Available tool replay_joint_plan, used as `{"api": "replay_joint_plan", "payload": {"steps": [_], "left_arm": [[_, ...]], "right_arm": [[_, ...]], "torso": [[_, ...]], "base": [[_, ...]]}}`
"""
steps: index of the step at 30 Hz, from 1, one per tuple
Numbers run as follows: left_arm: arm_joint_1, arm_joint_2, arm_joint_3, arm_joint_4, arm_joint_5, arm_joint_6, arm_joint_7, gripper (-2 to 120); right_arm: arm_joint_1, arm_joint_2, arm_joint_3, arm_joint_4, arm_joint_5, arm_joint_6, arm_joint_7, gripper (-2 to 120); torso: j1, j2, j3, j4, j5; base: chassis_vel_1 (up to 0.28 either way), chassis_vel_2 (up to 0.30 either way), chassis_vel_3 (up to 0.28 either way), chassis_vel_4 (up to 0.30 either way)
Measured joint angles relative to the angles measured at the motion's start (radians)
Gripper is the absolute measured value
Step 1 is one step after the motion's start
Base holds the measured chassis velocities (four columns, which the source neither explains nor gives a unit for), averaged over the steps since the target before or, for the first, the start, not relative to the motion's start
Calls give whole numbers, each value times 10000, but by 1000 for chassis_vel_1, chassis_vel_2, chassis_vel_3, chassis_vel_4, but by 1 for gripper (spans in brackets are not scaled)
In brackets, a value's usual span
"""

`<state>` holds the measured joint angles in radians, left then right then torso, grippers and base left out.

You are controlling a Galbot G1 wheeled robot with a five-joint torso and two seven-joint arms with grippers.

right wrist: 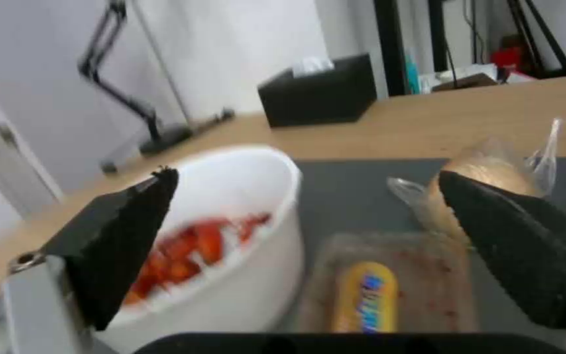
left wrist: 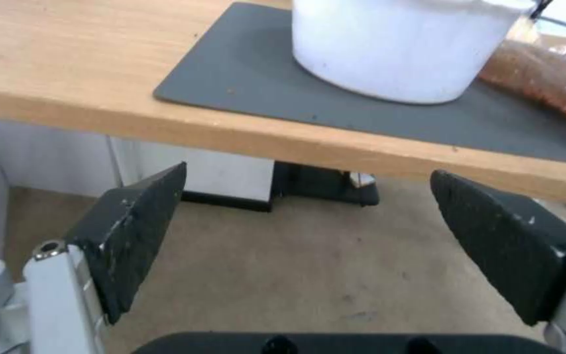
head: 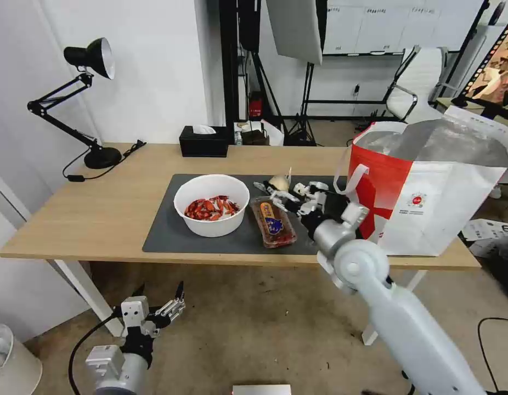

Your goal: Pick up the trash from the table and place it into the takeout bag.

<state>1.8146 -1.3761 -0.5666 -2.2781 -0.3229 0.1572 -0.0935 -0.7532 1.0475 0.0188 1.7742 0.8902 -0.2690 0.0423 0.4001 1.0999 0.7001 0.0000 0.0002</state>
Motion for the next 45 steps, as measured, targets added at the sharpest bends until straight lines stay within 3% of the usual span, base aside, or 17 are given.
{"api": "replay_joint_plan", "payload": {"steps": [4, 7, 11, 16, 26, 45], "left_arm": [[-73, 120, 16, -16, -243, 5, 37, 100], [-167, 305, 23, -10, -534, 26, 63, 100], [-240, 380, 44, 7, -698, 83, 93, 100], [-313, 736, 148, -58, -1815, 575, 327, 100], [-661, 1116, 185, 30, -2399, 687, 458, 100], [-1806, 2300, 479, 368, -3623, 699, 422, 100]], "right_arm": [[568, -345, -325, -912, -588, 4, -996, 84], [1222, -560, -744, -1735, -634, 267, -2155, 68], [1630, -630, -1048, -2123, -565, 279, -2490, 57], [2436, -741, -1765, -2812, -911, 236, -3074, 36], [3210, -740, -2618, -3813, -1149, 99, -3730, 2], [3108, -1350, -2730, -3860, -898, -210, -3985, 0]], "torso": [[0, 0, 0, -1, -1], [1, 0, 0, -1, 0], [-1, 0, 0, 0, -3], [0, 0, 0, -1, -2], [-1, 0, 0, 0, -2], [-1, 0, -1, -1, -3]], "base": [[0, 0, 0, 0], [0, 0, 0, 0], [0, 0, 0, 0], [0, 0, 0, 0], [0, 0, 0, 0], [0, 0, 0, 0]]}}
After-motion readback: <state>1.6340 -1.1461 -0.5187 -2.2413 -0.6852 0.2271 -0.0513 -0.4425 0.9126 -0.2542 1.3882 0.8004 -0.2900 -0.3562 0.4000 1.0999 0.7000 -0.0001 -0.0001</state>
